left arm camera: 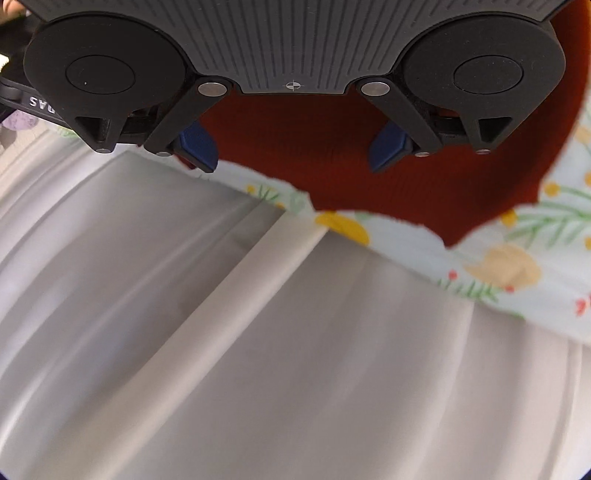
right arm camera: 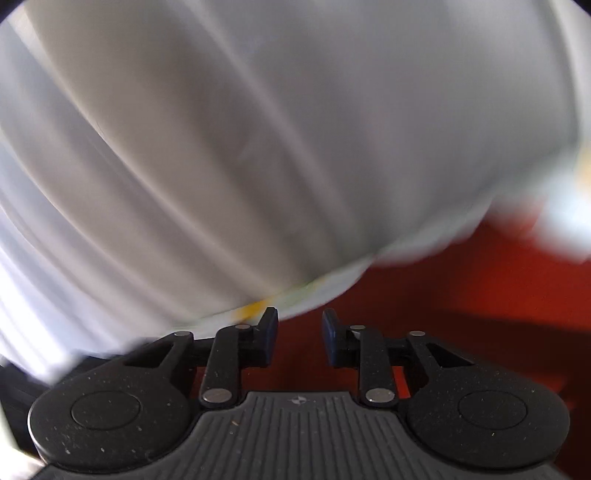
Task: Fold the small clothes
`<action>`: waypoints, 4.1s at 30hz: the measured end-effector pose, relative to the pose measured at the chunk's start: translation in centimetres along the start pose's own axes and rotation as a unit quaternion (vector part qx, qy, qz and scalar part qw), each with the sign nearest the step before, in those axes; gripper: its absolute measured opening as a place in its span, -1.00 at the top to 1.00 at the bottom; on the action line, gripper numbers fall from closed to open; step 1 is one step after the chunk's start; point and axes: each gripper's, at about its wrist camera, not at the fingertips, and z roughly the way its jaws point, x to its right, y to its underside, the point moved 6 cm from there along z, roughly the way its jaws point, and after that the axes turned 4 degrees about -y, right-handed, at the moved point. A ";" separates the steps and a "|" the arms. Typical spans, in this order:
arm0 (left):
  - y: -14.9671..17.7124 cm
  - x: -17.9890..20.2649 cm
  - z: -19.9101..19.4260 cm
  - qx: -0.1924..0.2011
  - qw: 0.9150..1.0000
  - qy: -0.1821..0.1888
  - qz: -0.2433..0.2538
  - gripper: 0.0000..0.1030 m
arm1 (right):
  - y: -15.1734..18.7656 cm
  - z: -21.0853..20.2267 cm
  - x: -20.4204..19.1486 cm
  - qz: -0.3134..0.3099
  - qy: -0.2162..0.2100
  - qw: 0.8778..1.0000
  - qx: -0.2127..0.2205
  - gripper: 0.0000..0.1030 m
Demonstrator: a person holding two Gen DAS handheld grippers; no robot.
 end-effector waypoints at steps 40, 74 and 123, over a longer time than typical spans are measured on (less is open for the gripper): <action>10.5 -8.9 -14.5 -0.074 0.940 0.135 -0.305 -0.98 | 5.1 -17.5 5.1 -0.048 0.172 0.982 0.062 0.24; 8.9 -16.7 -9.8 -0.054 0.895 0.172 -0.407 0.56 | 13.1 -1.6 -6.0 -0.161 0.048 0.975 -0.142 0.67; 12.6 9.8 -7.3 -0.123 0.982 0.114 0.084 0.40 | 3.9 -16.9 -2.3 -0.070 0.095 0.993 0.023 0.72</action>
